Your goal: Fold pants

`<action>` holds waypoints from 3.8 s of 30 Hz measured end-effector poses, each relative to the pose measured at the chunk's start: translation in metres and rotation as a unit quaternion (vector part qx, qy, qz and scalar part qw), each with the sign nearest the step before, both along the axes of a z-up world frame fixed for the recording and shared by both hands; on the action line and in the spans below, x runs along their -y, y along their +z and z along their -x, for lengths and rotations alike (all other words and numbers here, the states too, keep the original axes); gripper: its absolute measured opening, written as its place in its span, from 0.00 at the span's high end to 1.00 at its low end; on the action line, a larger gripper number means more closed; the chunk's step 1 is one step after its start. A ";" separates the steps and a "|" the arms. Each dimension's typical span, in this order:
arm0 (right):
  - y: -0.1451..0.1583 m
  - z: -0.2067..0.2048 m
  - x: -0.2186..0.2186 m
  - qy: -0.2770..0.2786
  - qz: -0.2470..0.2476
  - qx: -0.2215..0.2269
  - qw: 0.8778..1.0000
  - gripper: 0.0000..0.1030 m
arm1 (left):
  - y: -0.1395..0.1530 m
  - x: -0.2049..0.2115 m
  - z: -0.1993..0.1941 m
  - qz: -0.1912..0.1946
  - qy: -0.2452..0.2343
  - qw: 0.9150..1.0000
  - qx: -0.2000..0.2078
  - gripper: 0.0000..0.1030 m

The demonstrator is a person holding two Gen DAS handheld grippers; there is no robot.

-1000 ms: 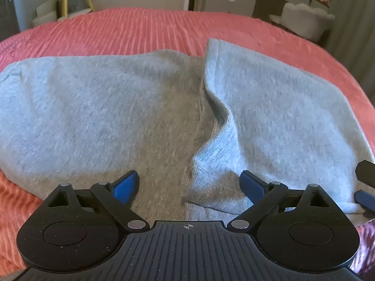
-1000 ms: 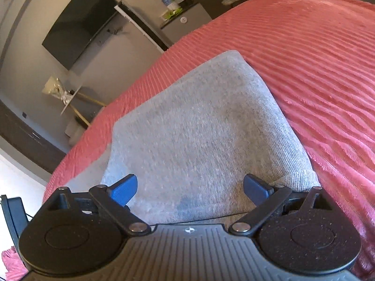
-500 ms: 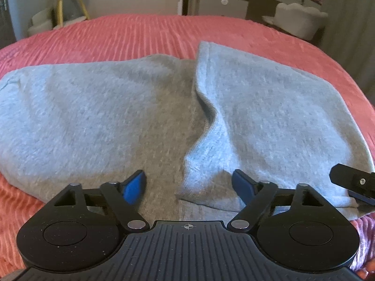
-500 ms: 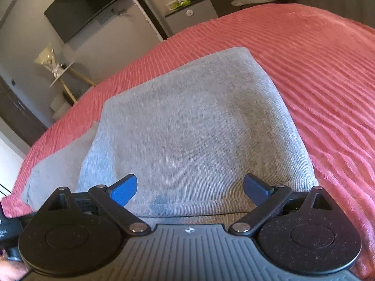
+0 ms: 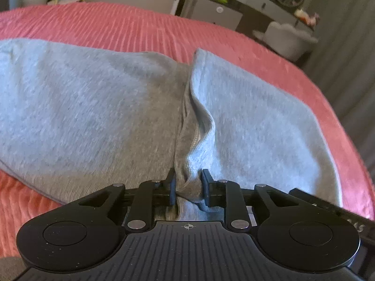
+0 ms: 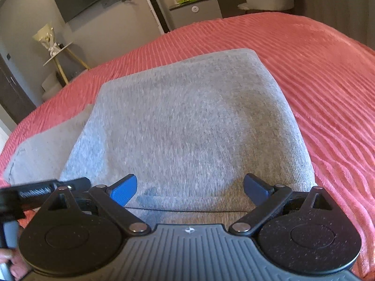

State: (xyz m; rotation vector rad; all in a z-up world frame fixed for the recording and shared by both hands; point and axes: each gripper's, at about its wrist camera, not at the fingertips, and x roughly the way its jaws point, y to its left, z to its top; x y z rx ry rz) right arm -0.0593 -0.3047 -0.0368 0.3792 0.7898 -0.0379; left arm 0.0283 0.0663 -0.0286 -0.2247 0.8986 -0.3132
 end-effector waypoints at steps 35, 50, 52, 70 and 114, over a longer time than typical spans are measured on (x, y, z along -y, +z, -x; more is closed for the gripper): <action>0.001 0.051 0.063 -0.121 -0.247 -0.005 0.961 0.05 | -0.005 -0.007 -0.008 0.027 0.000 1.000 -0.003 0.90; -0.030 0.035 0.077 -0.145 -0.341 0.005 0.929 0.06 | -0.003 0.002 -0.001 -0.018 -0.006 1.000 0.002 0.90; -0.030 0.031 0.072 -0.130 -0.333 -0.007 0.934 0.06 | -0.003 0.001 -0.001 -0.015 -0.005 1.000 0.001 0.90; -0.018 0.027 0.052 -0.117 -0.239 -0.016 0.964 0.05 | -0.003 0.006 0.000 -0.030 -0.011 0.999 0.006 0.87; -0.021 0.014 0.065 -0.134 -0.233 0.075 0.960 0.05 | -0.004 0.023 -0.010 0.020 -0.072 0.994 0.079 0.27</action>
